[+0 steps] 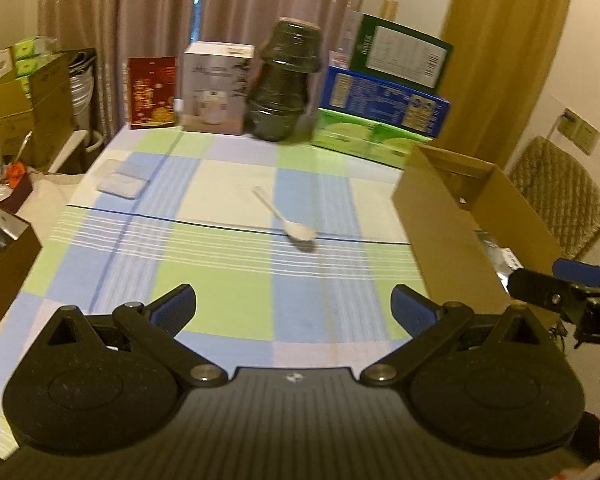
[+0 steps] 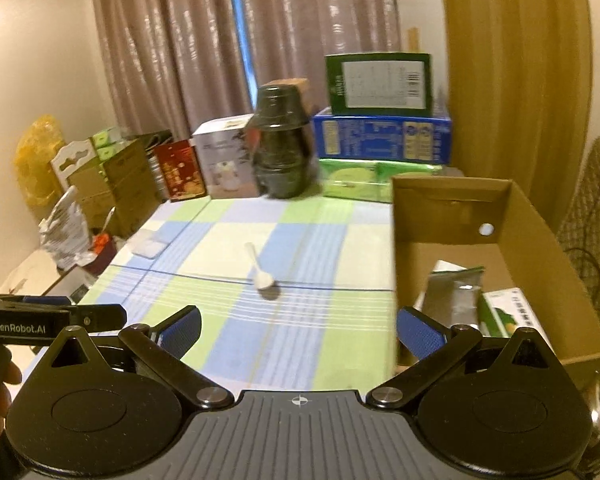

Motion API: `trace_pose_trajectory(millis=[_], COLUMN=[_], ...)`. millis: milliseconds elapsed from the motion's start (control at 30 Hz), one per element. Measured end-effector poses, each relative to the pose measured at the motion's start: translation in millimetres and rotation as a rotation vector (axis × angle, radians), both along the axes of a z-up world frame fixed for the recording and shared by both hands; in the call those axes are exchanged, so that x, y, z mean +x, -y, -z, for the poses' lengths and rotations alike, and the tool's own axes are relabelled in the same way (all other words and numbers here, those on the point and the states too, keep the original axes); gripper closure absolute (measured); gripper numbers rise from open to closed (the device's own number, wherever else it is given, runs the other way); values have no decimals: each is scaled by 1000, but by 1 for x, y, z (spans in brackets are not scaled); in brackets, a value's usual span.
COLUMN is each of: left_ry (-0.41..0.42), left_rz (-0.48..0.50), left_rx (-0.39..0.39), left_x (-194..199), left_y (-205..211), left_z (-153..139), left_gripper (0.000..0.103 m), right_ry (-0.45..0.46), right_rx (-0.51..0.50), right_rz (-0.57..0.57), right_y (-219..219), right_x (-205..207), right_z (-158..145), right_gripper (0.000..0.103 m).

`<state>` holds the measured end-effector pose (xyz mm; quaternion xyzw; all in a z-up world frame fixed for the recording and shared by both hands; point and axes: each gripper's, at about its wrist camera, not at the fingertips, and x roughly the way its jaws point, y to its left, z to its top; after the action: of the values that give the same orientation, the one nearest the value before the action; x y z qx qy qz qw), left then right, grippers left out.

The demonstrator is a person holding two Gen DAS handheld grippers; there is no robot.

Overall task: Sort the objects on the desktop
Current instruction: 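Withdraw both grippers from the cardboard box back over the table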

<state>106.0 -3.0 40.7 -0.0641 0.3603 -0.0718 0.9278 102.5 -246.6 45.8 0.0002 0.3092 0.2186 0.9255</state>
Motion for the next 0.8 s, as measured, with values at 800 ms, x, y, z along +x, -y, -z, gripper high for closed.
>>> trace_pose_trajectory(millis=[800], left_ry=[44], left_rz=[-6], left_rx=[199], left_x=[79], left_y=[-105], left_z=[77], left_gripper=[1], right_ry=[12], right_rx=[-52], right_rz=[-147], right_y=[-99], right_x=[84], right_z=[84], right_gripper=[2])
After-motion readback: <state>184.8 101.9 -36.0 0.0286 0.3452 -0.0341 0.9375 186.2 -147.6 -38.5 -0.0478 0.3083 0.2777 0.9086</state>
